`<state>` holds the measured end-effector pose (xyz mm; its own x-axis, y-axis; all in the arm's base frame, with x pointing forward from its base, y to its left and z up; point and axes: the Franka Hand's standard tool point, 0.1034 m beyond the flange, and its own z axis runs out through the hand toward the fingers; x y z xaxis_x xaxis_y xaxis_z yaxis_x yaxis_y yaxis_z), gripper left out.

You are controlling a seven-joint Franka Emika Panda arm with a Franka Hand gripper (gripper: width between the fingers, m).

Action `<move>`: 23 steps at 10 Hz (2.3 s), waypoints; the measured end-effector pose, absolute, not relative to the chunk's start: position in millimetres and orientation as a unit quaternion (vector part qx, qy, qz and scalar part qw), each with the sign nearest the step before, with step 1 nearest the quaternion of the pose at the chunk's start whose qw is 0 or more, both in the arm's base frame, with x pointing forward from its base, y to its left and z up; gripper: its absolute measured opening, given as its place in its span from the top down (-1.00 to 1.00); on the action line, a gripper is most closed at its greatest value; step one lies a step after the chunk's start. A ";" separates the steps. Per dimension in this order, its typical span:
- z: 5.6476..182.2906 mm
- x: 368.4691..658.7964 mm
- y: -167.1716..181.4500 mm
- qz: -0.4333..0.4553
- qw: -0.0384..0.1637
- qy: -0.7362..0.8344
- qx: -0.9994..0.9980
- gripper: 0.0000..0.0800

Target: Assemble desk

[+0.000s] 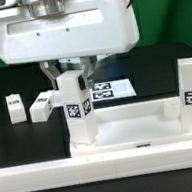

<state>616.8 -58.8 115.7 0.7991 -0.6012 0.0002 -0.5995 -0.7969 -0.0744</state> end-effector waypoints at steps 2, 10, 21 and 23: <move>115.8 617.0 -53.8 -0.008 0.035 0.403 -0.915 0.27; 115.4 619.5 -56.5 -0.022 0.041 0.292 -0.955 -0.60; 108.8 616.0 -66.7 -0.052 -0.023 -0.213 -0.975 -0.62; 109.5 615.3 -67.1 -0.052 -0.024 -0.230 -0.971 -0.62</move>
Offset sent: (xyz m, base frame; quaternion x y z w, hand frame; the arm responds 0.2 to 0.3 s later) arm 0.0000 0.0000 0.0000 0.0000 0.0000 0.1296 0.9916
